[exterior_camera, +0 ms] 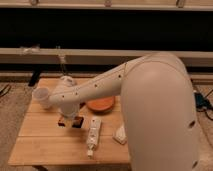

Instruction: Place the eraser on the white sponge

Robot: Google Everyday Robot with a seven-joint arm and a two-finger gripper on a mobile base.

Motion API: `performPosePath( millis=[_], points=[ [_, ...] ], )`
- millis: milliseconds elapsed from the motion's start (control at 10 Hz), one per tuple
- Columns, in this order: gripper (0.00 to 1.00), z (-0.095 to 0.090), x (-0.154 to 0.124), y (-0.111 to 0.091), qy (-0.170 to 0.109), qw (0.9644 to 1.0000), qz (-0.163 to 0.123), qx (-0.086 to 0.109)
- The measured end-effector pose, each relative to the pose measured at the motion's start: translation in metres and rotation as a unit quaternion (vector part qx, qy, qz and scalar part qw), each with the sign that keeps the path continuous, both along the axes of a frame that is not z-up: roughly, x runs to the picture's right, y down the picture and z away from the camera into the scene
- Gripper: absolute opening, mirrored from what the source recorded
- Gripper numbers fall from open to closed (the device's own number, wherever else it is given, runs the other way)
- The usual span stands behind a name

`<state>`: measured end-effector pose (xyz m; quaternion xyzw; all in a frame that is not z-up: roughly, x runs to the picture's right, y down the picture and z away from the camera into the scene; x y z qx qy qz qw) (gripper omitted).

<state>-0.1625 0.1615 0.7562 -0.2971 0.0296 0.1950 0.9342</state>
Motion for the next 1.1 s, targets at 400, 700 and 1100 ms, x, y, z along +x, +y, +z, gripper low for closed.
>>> performPosePath(
  millis=[400,700,1100],
  points=[
    [0.00,-0.025,0.115,0.025,0.092,0.9904,0.104,-0.005],
    [0.00,-0.036,0.178,0.044,0.146,0.9742,0.172,-0.012],
    [0.00,-0.024,0.253,0.055,0.225,0.9350,0.273,-0.024]
  ],
)
